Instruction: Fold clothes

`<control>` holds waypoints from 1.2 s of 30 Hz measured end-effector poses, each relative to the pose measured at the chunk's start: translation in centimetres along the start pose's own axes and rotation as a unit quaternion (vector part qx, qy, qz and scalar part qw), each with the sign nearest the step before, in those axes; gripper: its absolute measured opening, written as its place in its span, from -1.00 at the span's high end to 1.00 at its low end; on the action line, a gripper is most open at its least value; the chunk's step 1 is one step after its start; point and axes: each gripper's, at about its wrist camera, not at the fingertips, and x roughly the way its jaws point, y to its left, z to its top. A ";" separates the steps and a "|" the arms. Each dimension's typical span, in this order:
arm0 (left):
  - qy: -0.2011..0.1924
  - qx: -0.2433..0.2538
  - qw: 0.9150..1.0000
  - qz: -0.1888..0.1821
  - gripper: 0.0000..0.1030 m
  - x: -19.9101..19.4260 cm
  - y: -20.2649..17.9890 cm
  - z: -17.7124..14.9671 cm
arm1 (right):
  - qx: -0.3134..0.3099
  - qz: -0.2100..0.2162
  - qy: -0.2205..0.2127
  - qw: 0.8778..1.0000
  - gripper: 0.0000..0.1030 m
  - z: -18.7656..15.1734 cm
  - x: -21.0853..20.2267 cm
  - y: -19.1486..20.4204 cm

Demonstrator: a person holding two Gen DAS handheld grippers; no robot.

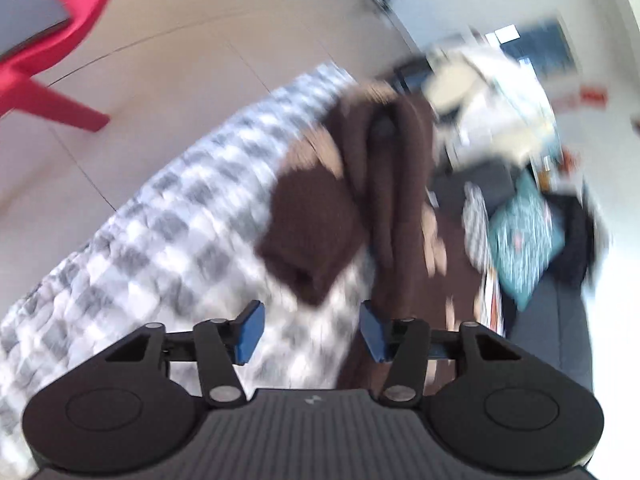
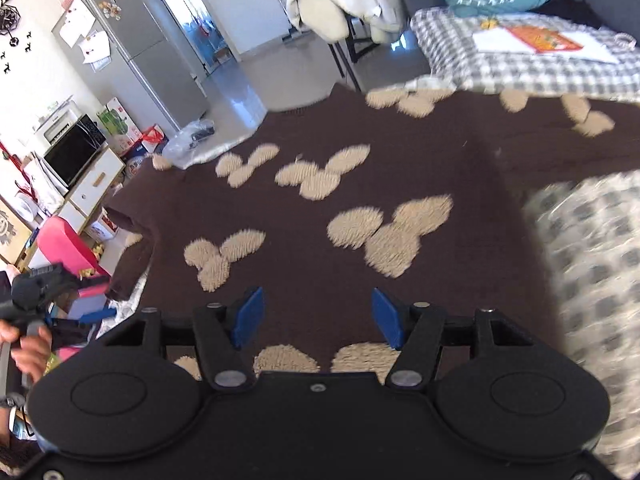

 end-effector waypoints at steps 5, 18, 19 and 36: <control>-0.027 -0.039 0.999 -0.020 0.60 1.5 0.0 2.1 | 0.001 -0.009 0.000 1.000 -0.21 0.6 1.6 1.1; -0.206 0.120 0.961 0.140 0.90 -5.1 -4.4 12.1 | -0.037 -0.016 0.009 0.999 -0.21 1.5 3.8 2.9; -0.221 0.133 0.953 0.159 0.90 -5.6 -4.6 13.5 | -0.041 -0.017 0.010 0.999 -0.21 1.5 3.9 3.0; -0.258 0.301 0.809 0.434 0.94 2.3 -3.5 18.5 | -0.054 -0.025 0.013 0.998 -0.21 1.6 4.4 3.1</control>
